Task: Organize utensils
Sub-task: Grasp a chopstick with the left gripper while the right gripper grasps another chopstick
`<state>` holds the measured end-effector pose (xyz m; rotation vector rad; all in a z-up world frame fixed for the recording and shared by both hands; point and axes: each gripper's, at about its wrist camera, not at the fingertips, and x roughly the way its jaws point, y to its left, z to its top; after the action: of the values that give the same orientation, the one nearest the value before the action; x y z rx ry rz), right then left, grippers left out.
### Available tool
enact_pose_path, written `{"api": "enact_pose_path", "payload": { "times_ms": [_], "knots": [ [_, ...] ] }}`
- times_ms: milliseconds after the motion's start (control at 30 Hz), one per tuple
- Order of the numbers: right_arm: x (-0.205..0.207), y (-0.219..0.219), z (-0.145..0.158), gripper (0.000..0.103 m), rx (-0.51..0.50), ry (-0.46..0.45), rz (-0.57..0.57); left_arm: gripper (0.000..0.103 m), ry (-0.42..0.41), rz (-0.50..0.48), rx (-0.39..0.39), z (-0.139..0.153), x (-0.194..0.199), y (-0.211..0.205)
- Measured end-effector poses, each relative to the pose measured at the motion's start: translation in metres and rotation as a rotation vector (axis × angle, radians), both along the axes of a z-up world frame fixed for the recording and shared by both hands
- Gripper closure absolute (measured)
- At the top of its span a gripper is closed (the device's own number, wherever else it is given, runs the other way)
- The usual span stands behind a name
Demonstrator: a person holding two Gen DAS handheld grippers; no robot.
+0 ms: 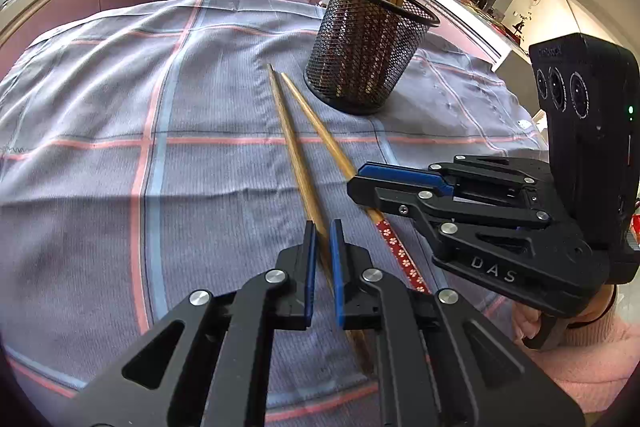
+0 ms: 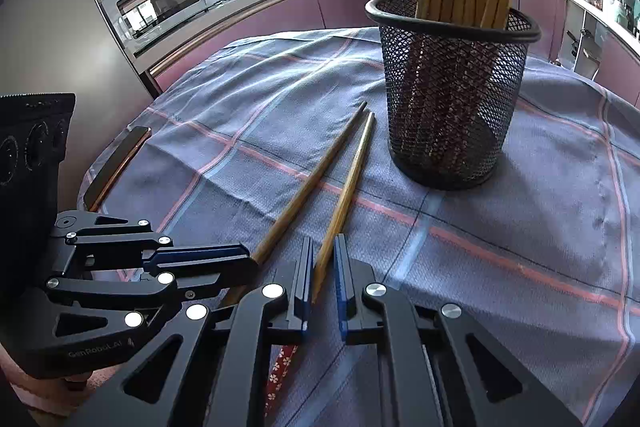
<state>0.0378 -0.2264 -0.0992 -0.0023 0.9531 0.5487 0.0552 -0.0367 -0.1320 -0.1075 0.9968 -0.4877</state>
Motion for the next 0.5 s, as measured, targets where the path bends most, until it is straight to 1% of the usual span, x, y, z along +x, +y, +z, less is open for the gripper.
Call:
{"api": "enact_pose_path", "payload": {
  "times_ms": [100, 167, 267, 367, 400, 467, 500],
  "knots": [
    [-0.008, -0.003, 0.0, 0.095, 0.011, 0.012, -0.002, 0.095, 0.012, -0.002, -0.012, -0.001, -0.006, 0.001],
    [-0.012, -0.005, -0.001, 0.095, 0.017, 0.019, 0.001, 0.094, 0.019, -0.019, -0.015, -0.002, -0.01, 0.0],
    [-0.016, -0.003, 0.0, 0.095, 0.014, 0.024, 0.014, 0.088, 0.022, -0.046, -0.023, -0.002, -0.013, -0.004],
    [-0.014, -0.002, 0.002, 0.092, 0.012, 0.012, 0.014, 0.088, 0.009, -0.03, -0.02, 0.0, -0.007, 0.0],
    [-0.012, -0.001, 0.003, 0.089, 0.011, 0.004, 0.01, 0.088, 0.003, -0.023, -0.016, 0.001, -0.003, 0.0],
    [-0.006, 0.0, 0.005, 0.083, 0.006, -0.012, 0.003, 0.085, -0.007, -0.019, -0.01, 0.003, 0.006, 0.0],
    [-0.003, 0.001, 0.006, 0.082, -0.001, -0.023, -0.003, 0.085, -0.013, -0.013, 0.001, 0.003, 0.011, 0.0]
  ]
}}
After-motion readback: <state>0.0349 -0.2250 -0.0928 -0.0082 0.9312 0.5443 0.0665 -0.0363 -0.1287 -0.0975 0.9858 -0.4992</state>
